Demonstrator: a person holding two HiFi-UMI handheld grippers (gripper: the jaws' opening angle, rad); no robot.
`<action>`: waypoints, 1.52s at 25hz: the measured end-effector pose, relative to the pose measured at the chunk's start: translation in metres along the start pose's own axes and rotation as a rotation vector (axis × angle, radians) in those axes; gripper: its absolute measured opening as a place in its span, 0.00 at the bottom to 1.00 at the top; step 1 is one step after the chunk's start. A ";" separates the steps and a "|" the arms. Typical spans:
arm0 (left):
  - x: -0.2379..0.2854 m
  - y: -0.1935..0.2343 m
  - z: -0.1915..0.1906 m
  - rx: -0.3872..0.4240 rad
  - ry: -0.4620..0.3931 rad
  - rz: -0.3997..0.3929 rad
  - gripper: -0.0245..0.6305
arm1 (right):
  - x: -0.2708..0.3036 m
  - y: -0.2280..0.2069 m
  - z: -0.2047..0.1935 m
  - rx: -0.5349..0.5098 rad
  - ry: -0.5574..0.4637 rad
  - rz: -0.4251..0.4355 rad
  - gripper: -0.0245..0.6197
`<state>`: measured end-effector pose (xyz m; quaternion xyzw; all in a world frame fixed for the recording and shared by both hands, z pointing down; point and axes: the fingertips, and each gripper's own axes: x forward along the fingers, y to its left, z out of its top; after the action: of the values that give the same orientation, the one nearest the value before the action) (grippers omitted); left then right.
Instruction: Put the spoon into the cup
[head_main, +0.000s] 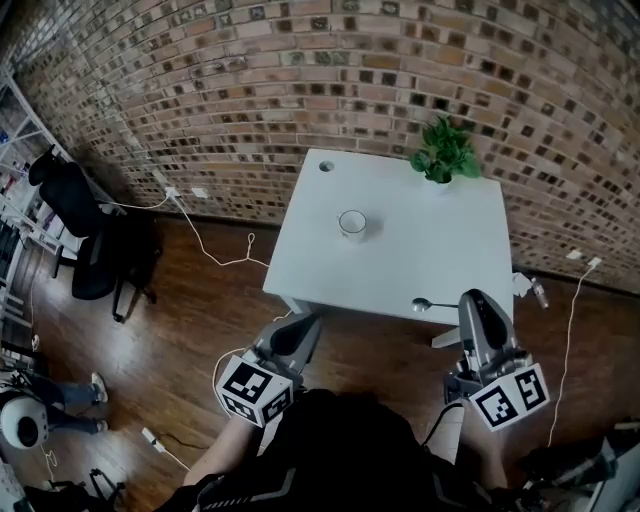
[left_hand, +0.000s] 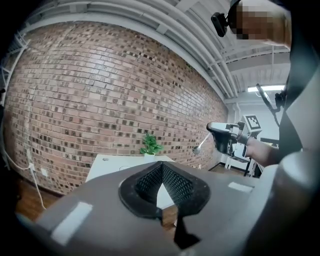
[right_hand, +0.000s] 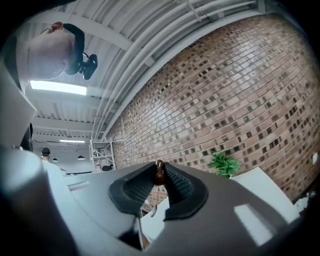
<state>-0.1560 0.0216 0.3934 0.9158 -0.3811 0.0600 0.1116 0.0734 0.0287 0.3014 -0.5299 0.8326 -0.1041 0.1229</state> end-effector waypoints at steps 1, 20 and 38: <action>0.007 -0.004 0.004 0.003 -0.006 0.000 0.03 | 0.002 -0.007 0.000 0.005 0.006 0.006 0.12; 0.148 0.166 0.039 -0.003 0.008 -0.171 0.03 | 0.197 -0.058 -0.016 -0.032 0.018 -0.093 0.12; 0.201 0.183 0.064 -0.014 -0.003 -0.110 0.03 | 0.245 -0.104 -0.038 0.046 0.095 -0.057 0.12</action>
<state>-0.1433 -0.2576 0.4000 0.9346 -0.3307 0.0499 0.1207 0.0508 -0.2353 0.3458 -0.5449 0.8195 -0.1517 0.0921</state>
